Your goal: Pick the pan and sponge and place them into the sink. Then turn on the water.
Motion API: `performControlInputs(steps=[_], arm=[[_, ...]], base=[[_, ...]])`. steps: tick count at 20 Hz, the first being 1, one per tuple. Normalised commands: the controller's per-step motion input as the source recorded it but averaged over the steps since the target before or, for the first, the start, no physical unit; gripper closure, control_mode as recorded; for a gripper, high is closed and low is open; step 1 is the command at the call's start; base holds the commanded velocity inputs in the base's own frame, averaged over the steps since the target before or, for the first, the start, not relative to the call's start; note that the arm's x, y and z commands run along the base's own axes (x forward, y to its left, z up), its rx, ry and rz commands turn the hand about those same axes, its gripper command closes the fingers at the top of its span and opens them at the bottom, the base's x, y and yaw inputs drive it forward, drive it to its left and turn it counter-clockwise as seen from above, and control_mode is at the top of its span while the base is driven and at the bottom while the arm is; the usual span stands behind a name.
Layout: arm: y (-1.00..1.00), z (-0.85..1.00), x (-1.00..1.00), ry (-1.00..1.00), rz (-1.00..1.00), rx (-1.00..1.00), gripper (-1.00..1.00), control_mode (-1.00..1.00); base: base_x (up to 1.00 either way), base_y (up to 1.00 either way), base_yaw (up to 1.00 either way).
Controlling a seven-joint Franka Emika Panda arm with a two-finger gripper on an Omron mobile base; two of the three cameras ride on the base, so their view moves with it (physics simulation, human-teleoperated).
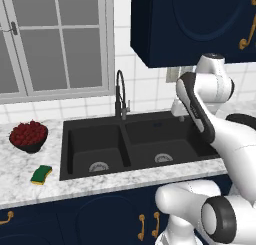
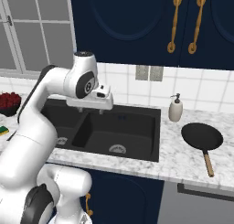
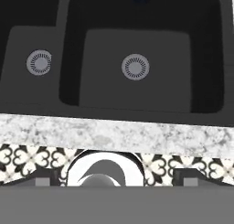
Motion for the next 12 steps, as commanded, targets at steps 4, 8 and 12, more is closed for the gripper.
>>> performControlInputs(steps=[4, 8, 12], arm=[[-1.00, -0.40, -0.12, 0.19, 0.00, 0.00, -1.00, -1.00], [-1.00, -0.43, 0.00, 0.24, 0.00, 0.00, -1.00, -1.00], [-1.00, -0.30, -0.01, 0.13, 0.00, 0.00, -1.00, -1.00]], base=[[0.00, 0.00, 0.00], [0.00, 0.00, 0.00], [0.00, 0.00, 0.00]])
